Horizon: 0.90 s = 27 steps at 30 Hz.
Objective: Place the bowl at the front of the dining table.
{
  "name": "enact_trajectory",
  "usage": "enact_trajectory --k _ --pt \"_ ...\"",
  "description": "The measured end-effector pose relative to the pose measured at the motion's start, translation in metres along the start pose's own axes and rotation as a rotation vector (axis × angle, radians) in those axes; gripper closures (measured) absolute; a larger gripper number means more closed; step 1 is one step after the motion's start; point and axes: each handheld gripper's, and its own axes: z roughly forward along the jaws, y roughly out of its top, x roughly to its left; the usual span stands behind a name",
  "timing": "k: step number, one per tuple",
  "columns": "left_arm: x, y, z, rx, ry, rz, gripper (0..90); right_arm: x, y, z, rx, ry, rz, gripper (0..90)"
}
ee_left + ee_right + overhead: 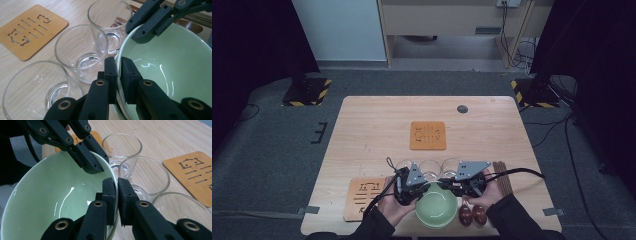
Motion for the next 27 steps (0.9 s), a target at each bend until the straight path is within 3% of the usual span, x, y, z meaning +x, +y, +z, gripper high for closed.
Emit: enact_trajectory --k 6,14,18,24,27 --pt "-0.005 0.0 -0.002 -0.001 0.03 0.021 83.9 -0.003 -0.004 -0.002 -0.004 0.013 0.057 80.3" --pt "-0.006 -0.001 -0.007 -0.007 0.046 0.03 84.0 -0.003 -0.005 -0.002 -0.005 0.022 0.071 77.2" --pt "-0.006 0.0 -0.009 -0.014 0.046 0.028 84.0 -0.003 -0.005 -0.003 0.005 0.012 0.094 68.4" --pt "-0.005 0.004 -0.016 -0.045 0.046 0.021 84.2 -0.002 -0.007 0.003 0.028 0.032 0.12 68.5" --pt "-0.007 0.006 -0.019 -0.047 0.045 0.026 84.2 -0.002 -0.004 0.004 0.007 0.042 0.147 72.4"
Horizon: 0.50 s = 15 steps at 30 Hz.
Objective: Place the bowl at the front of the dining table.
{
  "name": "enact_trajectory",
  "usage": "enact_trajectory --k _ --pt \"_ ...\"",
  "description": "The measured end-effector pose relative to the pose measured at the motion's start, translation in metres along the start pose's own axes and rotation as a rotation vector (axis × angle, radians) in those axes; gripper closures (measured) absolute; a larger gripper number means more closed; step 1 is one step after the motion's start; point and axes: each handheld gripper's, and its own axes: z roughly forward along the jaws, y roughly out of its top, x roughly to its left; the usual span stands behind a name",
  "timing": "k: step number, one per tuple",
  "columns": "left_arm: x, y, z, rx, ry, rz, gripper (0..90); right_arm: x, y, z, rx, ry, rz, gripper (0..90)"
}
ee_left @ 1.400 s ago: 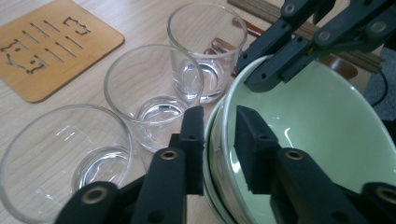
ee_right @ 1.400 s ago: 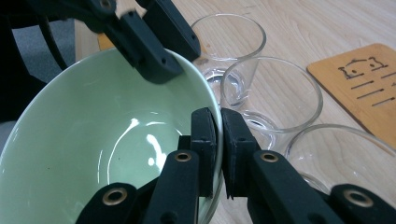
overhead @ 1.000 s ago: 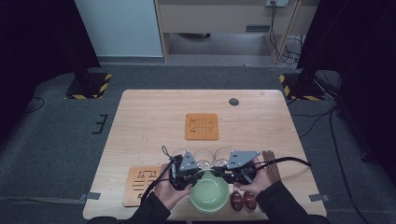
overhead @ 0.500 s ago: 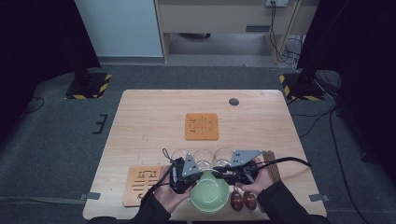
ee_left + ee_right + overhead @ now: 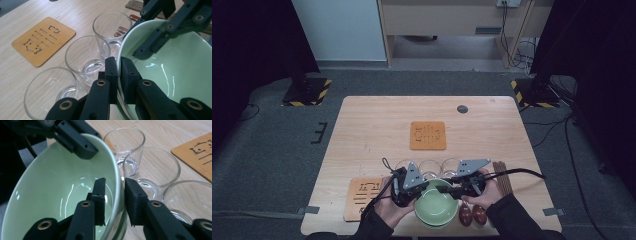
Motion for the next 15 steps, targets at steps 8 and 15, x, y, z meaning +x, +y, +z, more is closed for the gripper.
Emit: enact_trajectory --k 8,15 --pt "0.0016 0.0024 -0.0011 0.002 -0.016 -0.01 83.9 0.0021 0.0079 0.0004 0.035 -0.034 -0.004 82.8" --pt "0.007 0.0017 -0.0028 -0.029 -0.052 -0.054 82.8 0.0003 0.0109 -0.0014 0.04 -0.017 0.03 83.0"
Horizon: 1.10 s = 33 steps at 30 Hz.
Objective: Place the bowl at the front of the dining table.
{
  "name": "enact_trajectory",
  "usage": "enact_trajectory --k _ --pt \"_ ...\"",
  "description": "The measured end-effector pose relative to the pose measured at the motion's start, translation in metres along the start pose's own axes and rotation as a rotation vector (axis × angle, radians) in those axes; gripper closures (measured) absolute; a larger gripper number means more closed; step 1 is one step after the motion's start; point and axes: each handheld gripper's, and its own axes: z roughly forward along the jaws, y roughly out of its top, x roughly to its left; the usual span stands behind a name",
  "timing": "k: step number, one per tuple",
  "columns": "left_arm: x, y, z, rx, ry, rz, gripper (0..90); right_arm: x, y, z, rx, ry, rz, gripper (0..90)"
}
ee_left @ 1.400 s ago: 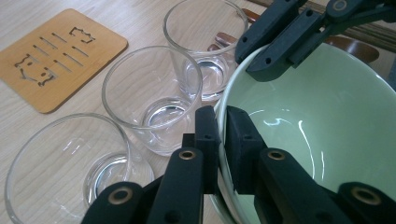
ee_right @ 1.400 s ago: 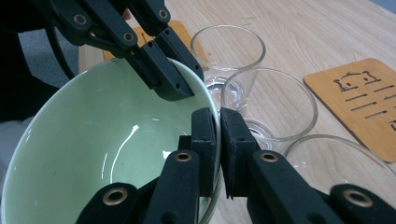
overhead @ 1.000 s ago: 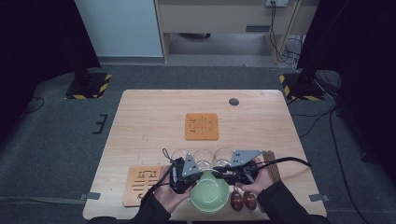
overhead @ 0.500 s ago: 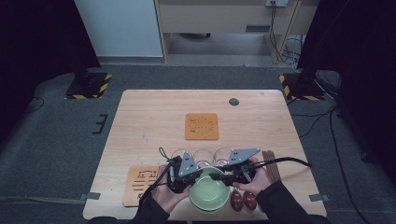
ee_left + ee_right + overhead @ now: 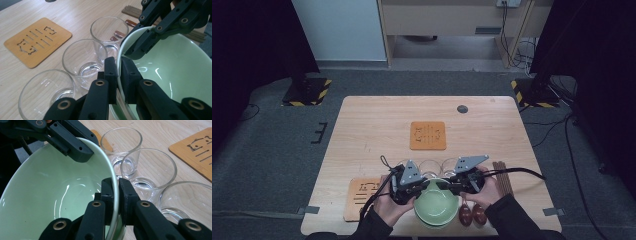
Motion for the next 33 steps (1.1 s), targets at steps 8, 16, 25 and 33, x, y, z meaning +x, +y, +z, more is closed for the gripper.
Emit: enact_trajectory --k 8,16,25,33 --pt "0.013 -0.001 -0.01 -0.088 -0.054 -0.07 65.1 -0.003 0.003 -0.006 -0.027 0.034 0.046 83.0" --pt "0.028 0.003 -0.03 -0.204 -0.051 -0.141 50.6 -0.009 0.007 -0.016 -0.066 0.026 0.096 83.0" --pt "0.042 0.003 -0.051 -0.282 0.002 -0.169 45.1 -0.015 0.011 -0.023 -0.069 -0.008 0.115 82.9" --pt "0.056 -0.011 -0.058 -0.273 0.062 -0.204 38.3 -0.018 0.018 -0.032 -0.108 -0.02 0.12 82.8"
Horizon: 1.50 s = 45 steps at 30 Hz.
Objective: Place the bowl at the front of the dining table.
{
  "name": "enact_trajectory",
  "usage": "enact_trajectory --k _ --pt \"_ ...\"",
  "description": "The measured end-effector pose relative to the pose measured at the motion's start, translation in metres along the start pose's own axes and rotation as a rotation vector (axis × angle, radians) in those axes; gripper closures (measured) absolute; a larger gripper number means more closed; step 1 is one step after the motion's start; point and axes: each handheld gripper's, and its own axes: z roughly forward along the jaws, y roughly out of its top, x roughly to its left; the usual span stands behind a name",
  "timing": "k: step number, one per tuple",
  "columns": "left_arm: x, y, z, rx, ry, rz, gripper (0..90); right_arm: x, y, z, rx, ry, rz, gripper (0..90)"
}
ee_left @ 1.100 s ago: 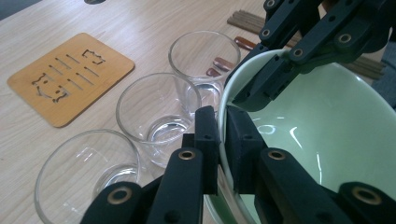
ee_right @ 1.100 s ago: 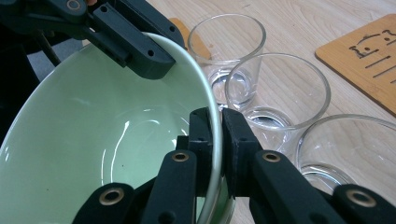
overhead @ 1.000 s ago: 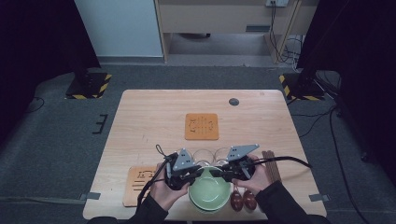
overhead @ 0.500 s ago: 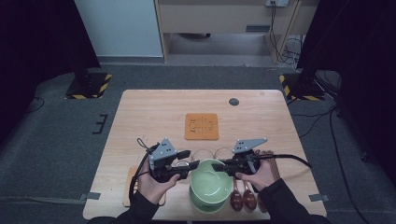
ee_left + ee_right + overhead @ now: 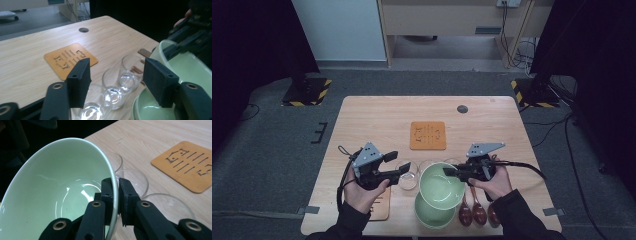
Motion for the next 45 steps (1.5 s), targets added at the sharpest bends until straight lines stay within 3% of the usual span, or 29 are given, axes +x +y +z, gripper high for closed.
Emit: enact_trajectory --k 9,16,19,30,35,45 --pt "0.028 -0.036 -0.014 0.034 0.096 -0.042 25.4 -0.01 0.015 -0.017 -0.059 -0.039 0.017 82.8" --pt "0.048 -0.069 -0.026 0.043 0.143 -0.107 19.9 -0.022 0.032 -0.022 -0.093 -0.065 0.04 82.7" --pt "0.053 -0.078 -0.025 0.074 0.161 -0.108 18.0 -0.028 0.038 -0.019 -0.101 -0.077 0.051 82.7" --pt "0.068 -0.102 -0.004 0.242 0.149 -0.108 16.2 -0.052 0.064 -0.012 -0.114 -0.131 0.095 82.6" --pt "0.076 -0.112 0.004 0.339 0.159 -0.096 16.4 -0.06 0.072 -0.006 -0.12 -0.147 0.118 82.7" --pt "0.081 -0.12 0.02 0.441 0.169 -0.081 14.8 -0.079 0.081 0.012 -0.105 -0.179 0.149 82.6"
